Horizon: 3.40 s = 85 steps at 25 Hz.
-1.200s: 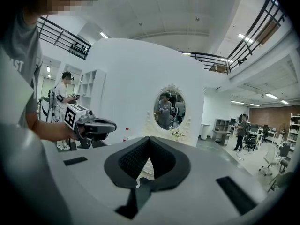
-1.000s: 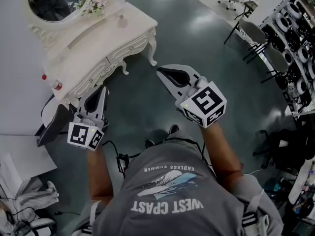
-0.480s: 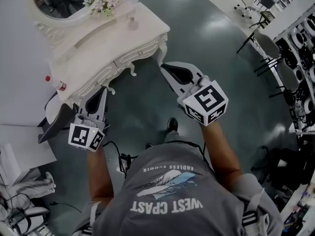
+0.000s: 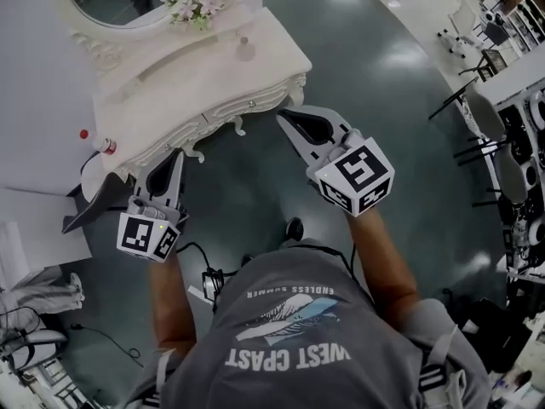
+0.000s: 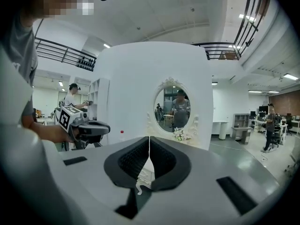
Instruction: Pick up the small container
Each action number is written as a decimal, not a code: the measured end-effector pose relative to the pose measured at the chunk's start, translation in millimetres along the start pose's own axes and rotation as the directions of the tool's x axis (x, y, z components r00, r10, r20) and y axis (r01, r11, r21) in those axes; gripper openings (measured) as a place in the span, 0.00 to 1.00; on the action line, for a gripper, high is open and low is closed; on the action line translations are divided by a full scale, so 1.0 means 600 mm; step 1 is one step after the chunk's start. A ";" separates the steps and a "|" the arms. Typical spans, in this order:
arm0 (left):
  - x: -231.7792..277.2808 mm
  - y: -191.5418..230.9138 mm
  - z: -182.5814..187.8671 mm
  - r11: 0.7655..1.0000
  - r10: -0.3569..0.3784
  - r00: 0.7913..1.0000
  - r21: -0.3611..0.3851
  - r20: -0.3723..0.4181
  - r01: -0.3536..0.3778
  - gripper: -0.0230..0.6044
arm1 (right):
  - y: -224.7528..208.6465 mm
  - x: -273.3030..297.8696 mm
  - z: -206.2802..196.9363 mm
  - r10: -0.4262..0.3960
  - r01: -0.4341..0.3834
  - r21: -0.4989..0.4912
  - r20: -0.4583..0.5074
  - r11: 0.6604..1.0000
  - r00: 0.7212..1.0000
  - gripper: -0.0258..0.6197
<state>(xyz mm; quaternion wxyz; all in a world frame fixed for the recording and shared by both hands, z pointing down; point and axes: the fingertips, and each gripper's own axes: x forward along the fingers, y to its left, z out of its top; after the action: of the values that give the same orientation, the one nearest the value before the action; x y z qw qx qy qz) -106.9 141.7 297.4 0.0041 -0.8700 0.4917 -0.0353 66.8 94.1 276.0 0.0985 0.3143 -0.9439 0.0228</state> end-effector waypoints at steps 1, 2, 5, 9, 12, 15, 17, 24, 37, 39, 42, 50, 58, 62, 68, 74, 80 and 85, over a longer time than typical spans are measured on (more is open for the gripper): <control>0.008 -0.001 0.000 1.000 0.013 1.000 0.001 -0.003 -0.013 0.06 | -0.012 0.003 0.000 0.012 -0.012 0.000 0.003 1.000 1.000 0.08; 0.017 -0.003 0.000 1.000 0.024 1.000 0.003 -0.007 -0.024 0.06 | -0.023 0.006 0.000 0.023 -0.023 0.000 0.006 1.000 1.000 0.08; 0.040 -0.011 0.002 0.999 0.053 0.999 0.011 -0.014 -0.053 0.06 | -0.052 0.008 -0.001 0.054 -0.054 0.000 0.017 0.999 0.998 0.08; 0.069 -0.023 0.004 0.997 0.078 0.997 0.025 -0.023 -0.078 0.06 | -0.088 0.007 -0.006 0.079 -0.079 0.002 0.027 0.997 0.996 0.08; 0.091 -0.035 0.007 0.996 0.084 0.996 0.035 -0.028 -0.083 0.06 | -0.116 -0.002 -0.013 0.079 -0.080 0.009 0.033 0.997 0.996 0.08; 0.112 -0.048 0.009 0.996 0.074 0.997 0.045 -0.037 -0.073 0.06 | -0.143 -0.016 -0.021 0.065 -0.066 0.025 0.038 0.997 0.997 0.08; 0.126 -0.050 0.010 0.997 0.064 0.997 0.049 -0.040 -0.062 0.06 | -0.157 -0.020 -0.027 0.053 -0.054 0.034 0.036 0.998 0.998 0.08; 0.186 -0.031 -0.002 0.999 0.003 0.999 0.034 -0.041 -0.002 0.06 | -0.193 -0.024 -0.048 -0.010 0.010 0.053 0.001 0.999 1.000 0.08; 0.348 0.057 0.015 0.981 -0.191 0.982 0.030 -0.003 0.191 0.06 | -0.292 0.022 -0.033 -0.209 0.211 0.077 -0.035 0.974 0.977 0.08; 0.366 0.079 0.012 0.977 -0.213 0.977 0.030 -0.007 0.213 0.06 | -0.302 0.043 -0.031 -0.226 0.229 0.076 -0.039 0.971 0.973 0.08; 0.388 0.107 0.009 0.971 -0.236 0.972 0.028 -0.009 0.236 0.06 | -0.314 0.065 -0.027 -0.251 0.254 0.079 -0.042 0.964 0.967 0.08; 0.431 0.158 0.001 0.954 -0.299 0.954 0.025 -0.005 0.299 0.06 | -0.331 0.108 -0.023 -0.307 0.312 0.087 -0.063 0.946 0.950 0.08; 0.468 0.199 -0.005 0.940 -0.342 0.940 0.006 0.019 0.342 0.06 | -0.348 0.142 -0.011 -0.348 0.354 0.064 -0.091 0.933 0.933 0.08; 0.477 0.222 -0.006 0.935 -0.353 0.935 0.001 0.026 0.353 0.06 | -0.355 0.165 0.001 -0.355 0.361 0.050 -0.099 0.931 0.930 0.08; 0.481 0.250 -0.012 0.933 -0.359 0.933 -0.015 0.036 0.360 0.06 | -0.367 0.204 0.020 -0.350 0.354 0.030 -0.107 0.935 0.931 0.08; 0.471 0.291 -0.029 0.952 -0.303 0.952 -0.029 0.029 0.304 0.06 | -0.377 0.268 0.019 -0.279 0.283 0.018 -0.117 0.959 0.953 0.09; 0.457 0.348 -0.038 0.985 -0.169 0.986 -0.022 0.008 0.169 0.06 | -0.399 0.349 0.022 -0.154 0.156 0.011 -0.088 0.988 0.984 0.09; 0.449 0.379 -0.041 0.996 -0.084 0.996 -0.039 -0.014 0.084 0.06 | -0.426 0.409 0.014 -0.069 0.071 0.018 -0.092 0.997 0.993 0.09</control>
<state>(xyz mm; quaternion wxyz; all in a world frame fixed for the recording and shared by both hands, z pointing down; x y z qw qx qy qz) -164.4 -205.8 327.9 -0.0180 -0.8896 0.4552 -0.0327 25.9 -256.4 312.2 0.1392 0.3466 -0.9266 0.0435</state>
